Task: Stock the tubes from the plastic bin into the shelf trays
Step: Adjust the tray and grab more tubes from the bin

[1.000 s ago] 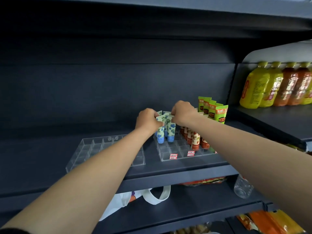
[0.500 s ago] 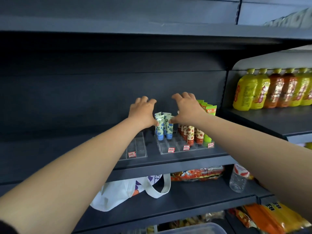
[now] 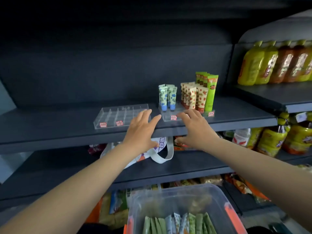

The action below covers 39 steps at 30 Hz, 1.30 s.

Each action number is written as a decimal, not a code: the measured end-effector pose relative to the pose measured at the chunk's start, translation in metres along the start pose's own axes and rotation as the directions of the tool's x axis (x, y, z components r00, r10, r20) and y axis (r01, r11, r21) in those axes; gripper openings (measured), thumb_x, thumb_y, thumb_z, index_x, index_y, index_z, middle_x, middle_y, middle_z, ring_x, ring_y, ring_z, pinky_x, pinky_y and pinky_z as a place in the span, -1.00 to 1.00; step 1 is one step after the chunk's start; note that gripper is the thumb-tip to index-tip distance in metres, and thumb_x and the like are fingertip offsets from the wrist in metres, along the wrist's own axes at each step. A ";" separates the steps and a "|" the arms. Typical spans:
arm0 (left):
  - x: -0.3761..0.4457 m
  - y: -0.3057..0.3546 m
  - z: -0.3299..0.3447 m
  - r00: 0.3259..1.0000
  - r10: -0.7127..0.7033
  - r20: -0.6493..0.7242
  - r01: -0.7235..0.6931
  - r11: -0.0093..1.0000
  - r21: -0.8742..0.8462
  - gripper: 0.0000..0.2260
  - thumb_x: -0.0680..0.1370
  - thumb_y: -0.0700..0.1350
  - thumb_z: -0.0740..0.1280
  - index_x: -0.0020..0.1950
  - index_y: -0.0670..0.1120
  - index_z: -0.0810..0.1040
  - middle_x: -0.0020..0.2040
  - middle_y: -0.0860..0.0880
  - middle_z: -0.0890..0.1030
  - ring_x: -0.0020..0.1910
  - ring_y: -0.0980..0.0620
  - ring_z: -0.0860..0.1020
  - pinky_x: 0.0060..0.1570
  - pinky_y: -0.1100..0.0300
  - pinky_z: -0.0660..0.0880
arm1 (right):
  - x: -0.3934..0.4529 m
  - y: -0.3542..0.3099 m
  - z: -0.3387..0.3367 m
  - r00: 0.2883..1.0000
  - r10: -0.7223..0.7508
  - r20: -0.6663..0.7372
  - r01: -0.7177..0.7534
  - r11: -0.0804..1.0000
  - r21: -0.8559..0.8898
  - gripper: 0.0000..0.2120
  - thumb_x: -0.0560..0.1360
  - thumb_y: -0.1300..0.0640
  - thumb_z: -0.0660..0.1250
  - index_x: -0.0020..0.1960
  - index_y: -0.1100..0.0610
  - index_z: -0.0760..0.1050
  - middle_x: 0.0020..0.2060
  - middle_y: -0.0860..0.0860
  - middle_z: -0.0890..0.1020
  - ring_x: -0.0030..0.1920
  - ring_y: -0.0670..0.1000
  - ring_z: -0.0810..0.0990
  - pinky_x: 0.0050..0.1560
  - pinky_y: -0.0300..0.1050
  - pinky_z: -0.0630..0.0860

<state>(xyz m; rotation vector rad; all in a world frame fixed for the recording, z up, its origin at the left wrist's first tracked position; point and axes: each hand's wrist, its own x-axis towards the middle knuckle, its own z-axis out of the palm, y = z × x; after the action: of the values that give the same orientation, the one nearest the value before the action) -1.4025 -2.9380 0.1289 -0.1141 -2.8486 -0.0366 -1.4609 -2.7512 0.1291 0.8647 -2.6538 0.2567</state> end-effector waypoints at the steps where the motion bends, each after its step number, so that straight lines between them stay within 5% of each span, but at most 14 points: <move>1: -0.011 0.001 0.009 1.000 0.009 0.006 -0.009 1.000 0.005 -0.18 0.41 0.09 0.44 0.53 0.04 0.03 0.54 -0.06 -0.06 0.52 -0.08 -0.10 0.45 0.01 -0.01 | -0.010 -0.001 0.009 1.000 -0.002 0.013 0.002 1.000 0.013 -0.20 0.32 -0.12 0.46 0.43 0.07 0.21 0.31 0.06 0.32 0.37 0.11 0.22 0.36 0.00 0.29; 7: -0.072 0.008 0.074 0.997 0.027 0.066 -0.023 0.998 -0.059 -0.33 0.40 0.09 0.44 0.42 0.00 0.25 0.39 -0.05 0.21 0.41 -0.05 0.13 0.30 0.13 0.21 | -0.074 -0.004 0.078 0.973 -0.077 0.219 0.076 0.997 0.015 -0.24 0.34 -0.14 0.44 0.42 0.06 0.22 0.35 0.04 0.28 0.38 0.09 0.23 0.38 -0.01 0.27; 12: -0.107 0.007 0.141 0.956 -0.058 0.288 0.110 0.980 -0.168 -0.33 0.40 0.07 0.44 0.43 -0.03 0.25 0.31 -0.03 0.25 0.31 -0.01 0.23 0.26 0.14 0.31 | -0.114 -0.002 0.135 0.905 -0.043 0.423 0.023 0.998 0.054 -0.29 0.43 -0.10 0.36 0.47 0.04 0.13 0.42 0.03 0.17 0.44 0.09 0.14 0.42 -0.03 0.23; 15: -0.125 0.008 0.182 0.898 -0.105 0.427 0.205 0.959 -0.196 -0.37 0.42 0.05 0.42 0.42 -0.03 0.25 0.30 -0.04 0.25 0.32 -0.03 0.25 0.24 0.17 0.30 | -0.135 -0.002 0.167 0.884 -0.002 0.468 -0.072 0.987 0.140 -0.30 0.40 -0.11 0.39 0.44 0.04 0.19 0.37 0.01 0.24 0.40 0.07 0.20 0.37 -0.04 0.29; 19: -0.148 0.015 0.233 0.731 -0.196 0.654 0.436 0.871 -0.226 -0.34 0.43 0.00 0.44 0.43 -0.03 0.21 0.37 -0.06 0.21 0.37 -0.05 0.25 0.21 0.18 0.30 | -0.162 -0.005 0.215 0.810 0.091 0.579 -0.250 0.947 0.201 -0.32 0.41 -0.08 0.37 0.44 0.06 0.21 0.35 0.04 0.31 0.38 0.10 0.25 0.37 -0.03 0.28; 22: -0.166 0.021 0.271 0.592 -0.253 0.765 0.572 0.801 -0.178 -0.30 0.41 -0.04 0.47 0.44 -0.07 0.20 0.41 -0.12 0.23 0.36 -0.07 0.30 0.18 0.25 0.31 | -0.182 -0.009 0.249 0.706 0.144 0.694 -0.437 0.859 0.267 -0.26 0.37 -0.08 0.43 0.44 0.07 0.21 0.35 0.04 0.31 0.36 0.09 0.29 0.32 -0.06 0.32; 28: -0.186 0.025 0.323 0.373 -0.293 0.881 0.652 0.758 -0.023 -0.33 0.45 -0.07 0.44 0.45 -0.12 0.18 0.38 -0.16 0.29 0.29 -0.07 0.40 0.06 0.25 0.37 | -0.208 -0.018 0.310 0.377 0.125 0.918 -0.727 0.654 0.210 -0.24 0.38 0.11 0.50 0.46 0.21 0.20 0.39 0.17 0.33 0.34 0.14 0.38 0.25 -0.15 0.43; 30: -0.186 0.025 0.333 0.345 -0.292 0.892 0.606 0.795 0.026 -0.47 0.48 -0.15 0.40 0.38 -0.14 0.26 0.33 -0.16 0.34 0.23 -0.08 0.45 0.03 0.21 0.40 | -0.216 -0.023 0.326 0.274 0.063 0.960 -0.778 0.601 0.183 -0.33 0.43 0.22 0.45 0.44 0.28 0.23 0.40 0.18 0.32 0.32 0.09 0.39 -0.01 -0.46 0.44; 35: -0.172 0.017 0.351 0.381 -0.232 0.895 0.383 0.920 0.075 -0.80 0.55 -0.29 0.19 0.15 -0.20 0.45 0.15 -0.14 0.50 0.13 -0.09 0.51 0.05 0.14 0.44 | -0.226 -0.029 0.352 0.124 -0.033 0.992 -0.837 0.533 0.123 -0.53 0.44 0.22 0.43 0.29 0.32 0.42 0.18 0.27 0.56 0.02 0.09 0.54 -0.24 -0.24 0.40; 39: -0.152 0.006 0.359 0.300 -0.161 0.940 0.291 0.954 0.071 -0.85 0.52 -0.32 0.26 0.08 -0.24 0.51 -0.07 -0.11 0.55 0.06 -0.08 0.56 -0.13 0.20 0.39 | -0.223 -0.036 0.366 0.074 -0.086 0.993 -0.889 0.445 0.105 -0.60 0.46 0.23 0.41 0.27 0.26 0.47 0.20 0.23 0.56 0.00 0.05 0.50 -0.19 -0.24 0.46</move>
<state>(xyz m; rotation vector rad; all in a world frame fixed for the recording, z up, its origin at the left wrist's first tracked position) -1.3597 -2.9301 -0.2588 0.4213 -4.0560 -0.2933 -1.3657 -2.7595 -0.2905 -0.0047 -4.0886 1.7483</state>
